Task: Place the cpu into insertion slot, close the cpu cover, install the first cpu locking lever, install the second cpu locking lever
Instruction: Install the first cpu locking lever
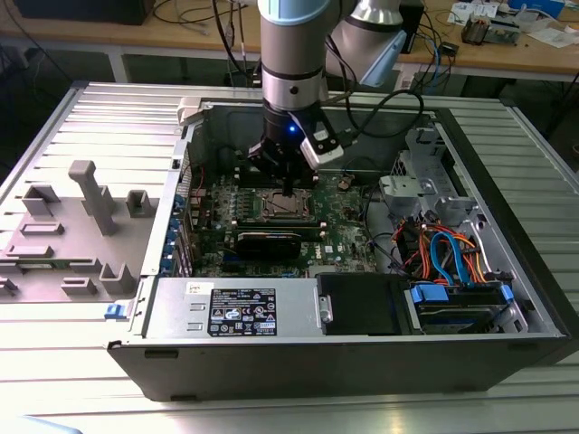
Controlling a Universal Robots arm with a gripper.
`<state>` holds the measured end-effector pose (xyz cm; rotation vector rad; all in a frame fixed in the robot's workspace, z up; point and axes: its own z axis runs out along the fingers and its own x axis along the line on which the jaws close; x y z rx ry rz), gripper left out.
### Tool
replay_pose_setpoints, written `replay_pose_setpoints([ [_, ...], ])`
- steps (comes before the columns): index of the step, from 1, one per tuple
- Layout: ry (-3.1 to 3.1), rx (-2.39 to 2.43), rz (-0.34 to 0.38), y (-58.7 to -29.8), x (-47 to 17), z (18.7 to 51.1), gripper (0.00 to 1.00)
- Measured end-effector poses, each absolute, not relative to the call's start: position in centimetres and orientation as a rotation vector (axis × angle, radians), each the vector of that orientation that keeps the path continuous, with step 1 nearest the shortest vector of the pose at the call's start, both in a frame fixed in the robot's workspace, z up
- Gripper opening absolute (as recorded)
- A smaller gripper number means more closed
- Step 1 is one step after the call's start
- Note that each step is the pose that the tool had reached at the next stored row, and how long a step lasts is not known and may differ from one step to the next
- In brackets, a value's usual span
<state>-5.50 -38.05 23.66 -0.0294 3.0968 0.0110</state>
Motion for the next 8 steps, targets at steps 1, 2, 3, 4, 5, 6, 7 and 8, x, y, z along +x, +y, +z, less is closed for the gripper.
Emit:
replay_pose_setpoints([
  [1, 3.096, -0.029, 0.013, -38.05, -5.50, 24.12, 0.11],
  [2, 3.095, -0.029, 0.015, -38.05, -5.50, 24.60, 0.11],
  [3, 3.095, -0.029, 0.015, -38.05, -5.50, 24.61, 0.11],
  [4, 3.095, -0.029, 0.015, -38.05, -5.50, 24.62, 0.11],
  [5, 3.095, -0.029, 0.015, -38.06, -5.50, 24.66, 0.11],
  [6, 3.095, -0.029, 0.015, -38.06, -5.50, 24.67, 0.11],
  [7, 3.095, -0.029, 0.015, -38.05, -5.50, 24.66, 0.11],
  [8, 3.095, -0.029, 0.015, -38.05, -5.50, 24.67, 0.11],
])
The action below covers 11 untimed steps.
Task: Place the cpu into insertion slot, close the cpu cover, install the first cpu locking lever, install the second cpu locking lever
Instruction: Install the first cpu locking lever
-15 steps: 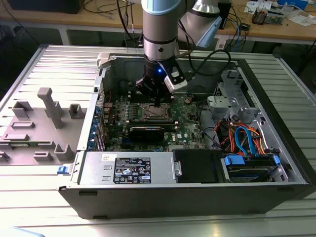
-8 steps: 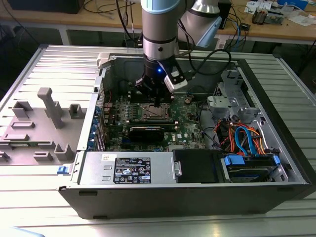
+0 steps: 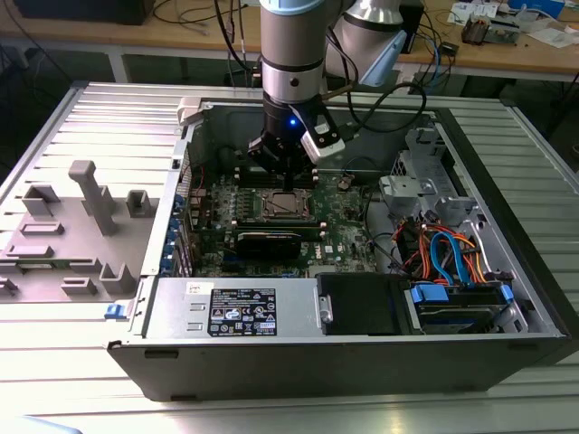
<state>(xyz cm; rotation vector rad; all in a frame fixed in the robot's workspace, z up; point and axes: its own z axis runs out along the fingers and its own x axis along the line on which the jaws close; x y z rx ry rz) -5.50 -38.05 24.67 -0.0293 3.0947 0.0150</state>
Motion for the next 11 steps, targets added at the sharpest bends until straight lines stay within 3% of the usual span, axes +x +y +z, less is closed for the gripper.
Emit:
replay_pose_setpoints([
  [11, 3.095, -0.029, 0.015, -38.31, -5.50, 24.69, 0.11],
])
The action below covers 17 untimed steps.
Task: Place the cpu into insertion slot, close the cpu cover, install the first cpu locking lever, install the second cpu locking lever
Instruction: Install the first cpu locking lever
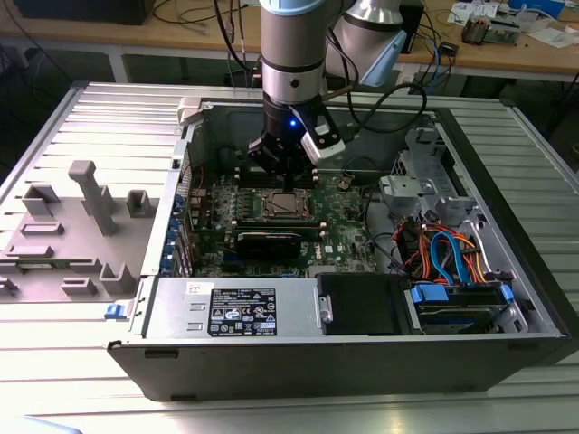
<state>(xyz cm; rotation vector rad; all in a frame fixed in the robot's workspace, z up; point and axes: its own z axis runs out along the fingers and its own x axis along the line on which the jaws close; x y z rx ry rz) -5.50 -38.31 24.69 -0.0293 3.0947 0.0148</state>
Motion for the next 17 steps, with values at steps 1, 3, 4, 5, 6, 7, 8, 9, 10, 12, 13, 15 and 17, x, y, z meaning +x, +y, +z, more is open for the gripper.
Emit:
replay_pose_setpoints([
  [1, 3.095, -0.029, 0.015, -38.3, -5.5, 24.7, 0.11],
  [3, 3.095, -0.029, 0.015, -38.3, -5.5, 24.7, 0.11],
  [4, 3.095, -0.029, 0.015, -38.3, -5.5, 24.8, 0.11],
  [5, 3.095, -0.029, 0.015, -38.3, -5.5, 24.8, 0.11],
  [6, 3.095, -0.029, 0.015, -38.3, -5.5, 24.9, 0.11],
  [7, 3.095, -0.029, 0.015, -38.3, -5.5, 24.9, 0.11],
  [8, 3.095, -0.029, 0.015, -38.3, -5.5, 24.9, 0.11],
  [9, 3.095, -0.030, 0.015, -38.4, -5.5, 24.9, 0.11],
  [10, 3.095, -0.030, 0.015, -38.4, -5.5, 24.9, 0.11],
  [12, 3.095, -0.029, 0.015, -38.6, -5.5, 24.9, 0.11],
  [13, 3.095, -0.029, 0.015, -38.9, -5.5, 24.9, 0.11],
  [15, 3.095, -0.029, 0.015, -39.3, -5.5, 24.9, 0.11],
  [17, 3.095, -0.029, 0.015, -39.6, -5.5, 24.9, 0.11],
])
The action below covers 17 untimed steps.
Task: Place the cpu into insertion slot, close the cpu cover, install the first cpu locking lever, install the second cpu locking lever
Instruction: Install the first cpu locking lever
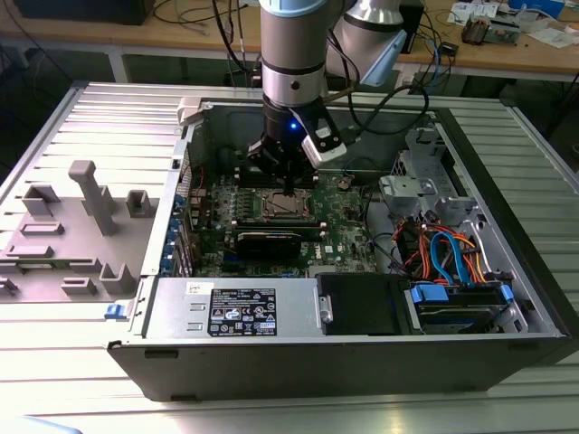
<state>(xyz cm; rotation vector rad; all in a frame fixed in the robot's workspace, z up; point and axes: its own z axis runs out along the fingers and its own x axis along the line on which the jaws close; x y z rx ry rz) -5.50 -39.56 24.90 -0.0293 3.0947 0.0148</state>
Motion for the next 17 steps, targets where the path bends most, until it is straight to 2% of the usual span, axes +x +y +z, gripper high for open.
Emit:
replay_pose_setpoints([
  [17, 3.095, -0.029, 0.015, -41.2, -5.6, 24.8, 0.11],
])
